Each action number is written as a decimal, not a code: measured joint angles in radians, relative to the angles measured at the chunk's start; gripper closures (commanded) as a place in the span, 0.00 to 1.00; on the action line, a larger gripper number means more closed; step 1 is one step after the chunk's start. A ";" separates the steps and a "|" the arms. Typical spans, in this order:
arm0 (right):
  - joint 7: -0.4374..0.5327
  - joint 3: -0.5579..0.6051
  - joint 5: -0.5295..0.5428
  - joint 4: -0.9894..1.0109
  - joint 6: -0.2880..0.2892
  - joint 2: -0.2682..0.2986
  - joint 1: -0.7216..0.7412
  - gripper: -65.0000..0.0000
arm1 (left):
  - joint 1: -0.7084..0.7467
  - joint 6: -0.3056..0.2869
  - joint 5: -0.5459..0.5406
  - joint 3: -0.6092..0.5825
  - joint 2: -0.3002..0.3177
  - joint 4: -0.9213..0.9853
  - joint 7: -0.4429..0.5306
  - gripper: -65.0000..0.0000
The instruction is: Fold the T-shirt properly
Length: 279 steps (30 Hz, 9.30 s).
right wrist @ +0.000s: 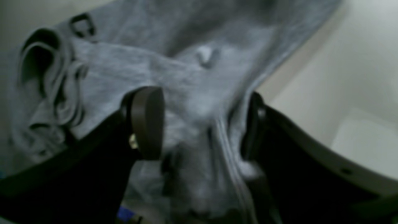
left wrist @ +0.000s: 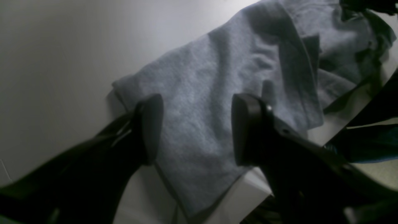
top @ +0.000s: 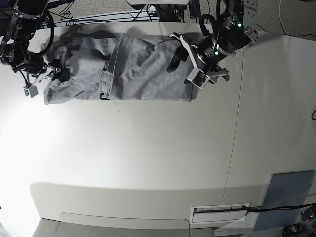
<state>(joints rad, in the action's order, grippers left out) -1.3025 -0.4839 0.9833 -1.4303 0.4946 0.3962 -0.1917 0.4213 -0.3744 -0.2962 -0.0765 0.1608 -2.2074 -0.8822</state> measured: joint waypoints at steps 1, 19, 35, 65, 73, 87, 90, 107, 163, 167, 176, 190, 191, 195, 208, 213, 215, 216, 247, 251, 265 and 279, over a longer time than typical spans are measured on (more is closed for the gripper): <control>-0.003 0.000 0.015 0.002 0.000 -0.001 0.000 0.45 | 0.000 0.000 0.000 0.000 0.000 0.000 0.000 0.49; 0.035 0.020 0.017 0.003 0.012 -0.069 0.000 0.72 | 0.000 0.000 0.000 0.000 0.000 0.000 0.000 0.49; 0.078 0.006 -0.101 -0.127 -0.006 0.102 -0.011 1.00 | 0.028 0.000 0.019 0.000 0.000 0.000 0.013 0.49; 0.190 0.824 -0.700 -0.631 -0.357 -0.286 -0.033 1.00 | 0.073 0.000 0.050 0.000 0.000 0.001 0.022 0.49; 0.209 0.949 -0.686 -0.631 -0.367 -0.286 -0.033 0.79 | 0.077 0.000 0.049 0.016 0.000 0.001 0.023 0.49; 0.207 0.947 -0.383 -0.632 -0.088 -0.315 -0.030 0.61 | 0.080 -0.068 -0.221 0.439 -0.003 0.002 0.012 0.49; 0.208 0.948 -0.383 -0.632 -0.025 -0.316 -0.030 0.48 | 0.088 -0.071 -0.291 0.502 -0.003 0.002 0.000 0.49; 0.098 1.068 -0.240 -0.690 0.068 -0.313 -0.028 0.48 | 0.110 -0.094 -0.296 0.650 -0.003 0.002 -0.001 0.49; 0.248 0.951 -0.532 -0.217 -0.007 -0.335 0.295 1.00 | 0.307 -0.193 -0.394 0.391 -0.002 0.110 0.083 0.96; 0.249 0.986 -0.581 -0.141 -0.005 -0.338 0.328 1.00 | 0.306 -0.197 -0.343 0.349 -0.003 0.221 0.137 0.96; 0.244 0.935 -0.645 -0.130 -0.027 -0.291 0.330 1.00 | 0.163 -0.179 -0.280 0.312 -0.003 0.423 0.204 0.96; 0.210 0.863 -0.636 -0.362 -0.085 -0.096 0.154 1.00 | -0.185 -0.114 -0.111 0.312 -0.006 0.575 0.232 0.96; 0.210 0.863 -0.636 -0.385 -0.086 -0.092 0.127 1.00 | -0.203 -0.108 -0.108 0.313 -0.005 0.577 0.234 0.96; 0.209 0.863 -0.640 -0.491 -0.085 -0.087 0.024 1.00 | -0.269 -0.111 -0.109 0.312 -0.004 0.576 0.237 0.96; 0.246 0.632 -0.695 -0.594 -0.155 -0.090 -0.005 1.00 | -0.062 -0.026 -0.159 0.341 0.057 0.341 0.159 0.96; 0.269 0.628 -0.687 -0.570 -0.151 -0.092 -0.005 1.00 | 0.014 0.027 -0.156 0.352 0.056 0.342 0.206 0.96; 0.292 0.641 -0.687 -0.535 -0.151 -0.092 -0.005 1.00 | 0.027 0.027 -0.158 0.352 0.053 0.356 0.243 0.96; 0.300 0.654 -0.692 -0.518 -0.154 -0.092 -0.005 1.00 | 0.027 0.027 -0.145 0.352 0.049 0.370 0.268 0.96; 0.367 0.998 -0.750 -0.476 -0.251 -0.092 -0.085 1.00 | -0.383 -0.114 -0.122 0.351 -0.006 0.779 0.306 0.96; 0.345 0.883 -0.767 -0.509 -0.267 -0.089 -0.089 1.00 | -0.363 -0.111 -0.125 0.353 0.051 0.696 0.262 0.96; 0.200 0.452 -0.766 -0.842 -0.237 -0.091 -0.418 1.00 | 0.121 -0.010 -0.172 0.442 0.096 0.219 0.186 0.96; 0.290 0.362 -0.764 -0.792 -0.216 -0.092 -0.929 1.00 | 0.662 -0.121 -0.236 0.551 0.097 0.305 0.319 0.96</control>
<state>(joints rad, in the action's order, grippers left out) -1.0126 -0.1223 0.2195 -2.2223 0.2790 0.3046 -1.1206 1.0832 -0.4953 -0.5323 0.4744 0.2581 -1.9026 -0.5636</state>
